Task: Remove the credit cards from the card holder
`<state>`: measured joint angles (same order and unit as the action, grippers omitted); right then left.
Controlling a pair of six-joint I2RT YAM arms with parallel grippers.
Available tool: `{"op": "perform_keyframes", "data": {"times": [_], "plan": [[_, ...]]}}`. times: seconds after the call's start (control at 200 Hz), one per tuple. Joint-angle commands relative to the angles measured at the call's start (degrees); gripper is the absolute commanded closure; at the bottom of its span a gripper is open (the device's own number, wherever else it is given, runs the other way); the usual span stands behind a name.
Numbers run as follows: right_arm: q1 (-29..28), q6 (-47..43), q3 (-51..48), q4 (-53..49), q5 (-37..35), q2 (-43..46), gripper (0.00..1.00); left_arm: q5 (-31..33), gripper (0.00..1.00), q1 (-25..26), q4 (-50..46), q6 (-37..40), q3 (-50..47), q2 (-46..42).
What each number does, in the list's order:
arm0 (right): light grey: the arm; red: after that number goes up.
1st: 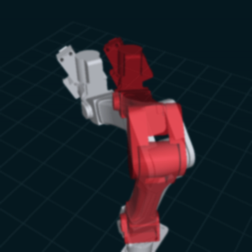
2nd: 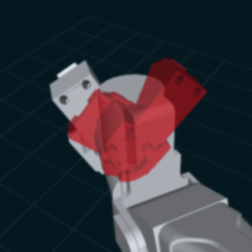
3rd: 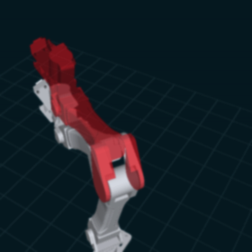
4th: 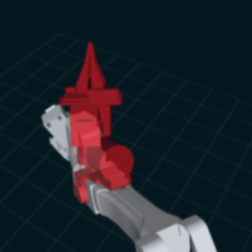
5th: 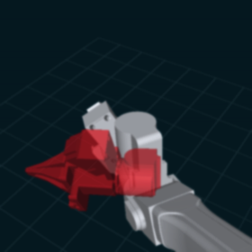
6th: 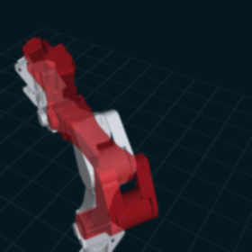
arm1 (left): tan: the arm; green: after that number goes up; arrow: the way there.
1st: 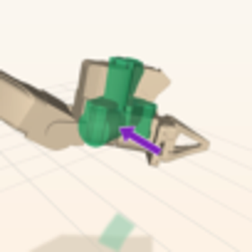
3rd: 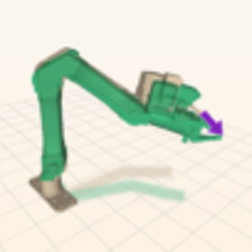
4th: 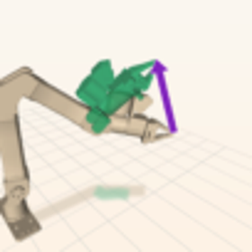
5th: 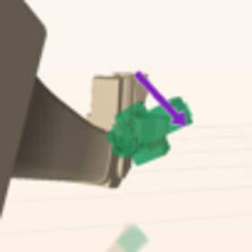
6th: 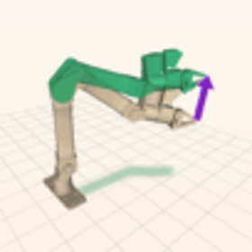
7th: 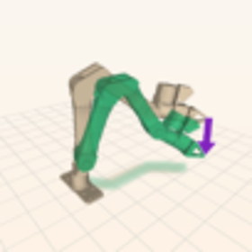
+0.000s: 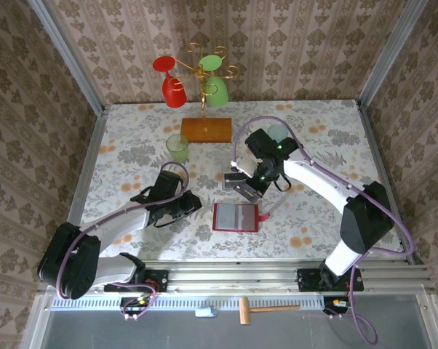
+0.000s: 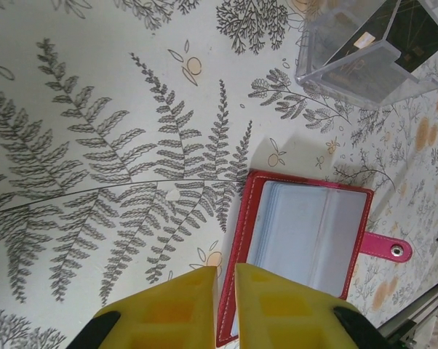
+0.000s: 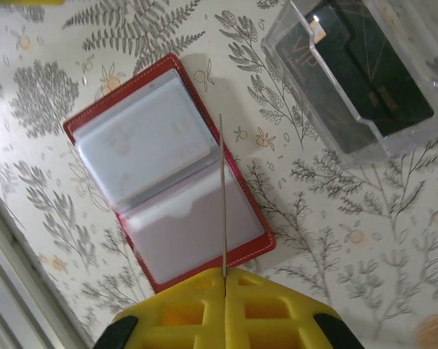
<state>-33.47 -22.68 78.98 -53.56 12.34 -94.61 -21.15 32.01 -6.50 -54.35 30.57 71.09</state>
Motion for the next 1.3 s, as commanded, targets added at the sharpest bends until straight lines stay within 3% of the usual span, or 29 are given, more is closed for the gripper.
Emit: {"op": "perform_keyframes", "data": {"times": [0.0,0.39,0.955,1.295], "plan": [[-0.96,-12.64,3.78,-4.71,-3.15,-2.21,1.00,-0.12,0.85,-1.04,-0.44,1.17,-1.27,-1.43],[-0.81,-26.31,19.10,-13.16,-6.28,-13.38,1.00,0.05,0.85,-2.99,-0.31,0.68,-2.88,-3.93],[1.34,-32.14,46.05,-24.78,-5.40,-32.25,1.00,-0.29,0.84,-4.23,1.84,-0.28,-3.26,-1.61],[2.96,-33.65,51.71,-27.81,-5.18,-37.61,1.00,-0.08,0.63,-4.32,-1.33,4.21,1.07,0.65]]}}
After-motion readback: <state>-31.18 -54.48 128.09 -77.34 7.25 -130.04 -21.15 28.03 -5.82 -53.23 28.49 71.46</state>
